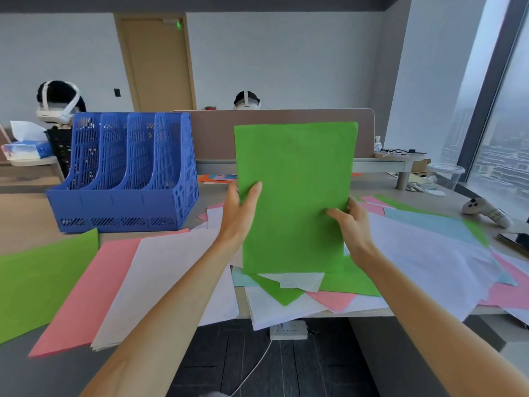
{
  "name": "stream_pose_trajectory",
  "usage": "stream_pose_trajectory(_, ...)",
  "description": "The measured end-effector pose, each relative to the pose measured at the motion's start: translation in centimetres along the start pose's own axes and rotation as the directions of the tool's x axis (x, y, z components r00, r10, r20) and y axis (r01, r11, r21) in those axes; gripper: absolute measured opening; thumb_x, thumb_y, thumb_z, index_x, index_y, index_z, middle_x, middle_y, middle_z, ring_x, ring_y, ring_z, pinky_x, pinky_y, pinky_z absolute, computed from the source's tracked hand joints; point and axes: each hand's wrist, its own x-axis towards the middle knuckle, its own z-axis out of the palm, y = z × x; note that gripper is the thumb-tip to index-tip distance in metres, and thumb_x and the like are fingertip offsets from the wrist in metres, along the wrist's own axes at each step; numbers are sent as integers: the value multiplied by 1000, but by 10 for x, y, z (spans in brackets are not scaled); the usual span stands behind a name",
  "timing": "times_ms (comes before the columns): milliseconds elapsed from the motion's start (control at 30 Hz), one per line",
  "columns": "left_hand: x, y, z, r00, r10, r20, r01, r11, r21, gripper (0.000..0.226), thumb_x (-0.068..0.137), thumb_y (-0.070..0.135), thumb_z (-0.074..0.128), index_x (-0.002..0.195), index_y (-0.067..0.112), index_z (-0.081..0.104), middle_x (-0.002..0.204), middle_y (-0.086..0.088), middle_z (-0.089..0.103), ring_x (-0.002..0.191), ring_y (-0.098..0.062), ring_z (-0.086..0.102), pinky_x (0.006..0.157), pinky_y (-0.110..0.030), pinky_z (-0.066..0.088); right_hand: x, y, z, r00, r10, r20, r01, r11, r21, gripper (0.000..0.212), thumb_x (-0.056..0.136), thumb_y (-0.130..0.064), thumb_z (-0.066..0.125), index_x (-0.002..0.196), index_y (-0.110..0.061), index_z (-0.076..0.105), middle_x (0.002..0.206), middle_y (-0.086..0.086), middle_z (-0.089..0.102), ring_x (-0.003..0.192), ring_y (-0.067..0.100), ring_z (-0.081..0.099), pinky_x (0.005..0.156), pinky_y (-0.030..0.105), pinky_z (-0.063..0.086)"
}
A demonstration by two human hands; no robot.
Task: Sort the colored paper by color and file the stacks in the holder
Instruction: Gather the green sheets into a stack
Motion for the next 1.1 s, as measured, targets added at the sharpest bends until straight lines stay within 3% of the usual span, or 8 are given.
stream_pose_trajectory(133, -5, -6, 1, 1000, 17, -19, -16, 999, 45, 24, 98, 27, 50, 122, 28, 48, 110, 22, 58, 102, 11, 53, 95, -25, 41, -3, 3, 3, 999, 0, -36, -1, 1000, -21, 30, 84, 6, 55, 105, -13, 63, 95, -1, 71, 83, 11, 67, 72, 28, 55)
stream_pose_trajectory(267, -6, 1, 1, 998, 54, -18, -51, 986, 158, 15, 102, 24, 43, 114, 26, 35, 91, 27, 45, 80, 27, 47, 76, -2, 37, -2, 4, 4, 997, -7, -75, 6, 1000, -20, 27, 84, 5, 55, 102, -13, 63, 93, 0, 72, 85, 19, 68, 74, 32, 56)
stream_pose_trajectory(367, -13, -17, 2, 1000, -21, 6, 19, 971, 237, 13, 102, 26, 38, 100, 14, 38, 73, 4, 39, 66, -14, 46, 67, -29, 39, -12, 16, 4, 999, 16, -29, -19, 995, -98, 29, 85, 3, 56, 102, -20, 64, 96, -6, 72, 90, 15, 68, 76, 30, 54)
stream_pose_trajectory(567, -17, -21, -4, 996, -58, -71, 72, 976, 206, 21, 102, 17, 35, 81, 16, 33, 66, 2, 28, 57, -12, 28, 55, -28, 28, -15, 8, 14, 998, -58, -34, 49, 971, -234, 28, 87, -4, 55, 105, -25, 61, 94, -17, 67, 83, -3, 64, 74, 23, 52)
stream_pose_trajectory(633, -13, -16, -13, 995, -55, -87, 70, 981, 180, 14, 102, 16, 35, 88, 14, 38, 67, 3, 31, 57, -9, 30, 53, -19, 32, -11, -2, 23, 997, -73, -35, 62, 967, -247, 25, 87, -5, 53, 101, -25, 61, 90, -18, 66, 79, -4, 64, 72, 23, 51)
stream_pose_trajectory(800, -16, -7, -53, 984, -105, -146, 130, 975, 179, 21, 103, 18, 32, 84, 28, 37, 73, 14, 30, 66, 2, 37, 64, -22, 30, -5, -10, 64, 999, 44, 17, -41, 983, -178, 17, 85, -10, 47, 84, -21, 61, 84, -3, 69, 77, 19, 65, 74, 35, 54)
stream_pose_trajectory(933, -24, -15, -106, 960, -144, -240, 200, 953, 227, 7, 99, 17, 35, 97, 11, 40, 79, 3, 38, 81, -19, 39, 66, -30, 30, -9, -4, 111, 983, 135, 123, -112, 978, -178, 18, 83, -10, 46, 87, -11, 63, 80, 4, 66, 72, 22, 60, 70, 34, 51)
stream_pose_trajectory(1100, -50, -17, -183, 931, -225, -286, 300, 920, 253, 16, 101, 20, 34, 116, 18, 39, 96, 9, 44, 96, -12, 40, 71, -24, 34, -33, 3, 186, 931, 237, 276, -198, 967, -163, 17, 82, -8, 47, 84, -12, 63, 76, 9, 63, 68, 21, 57, 64, 31, 47)
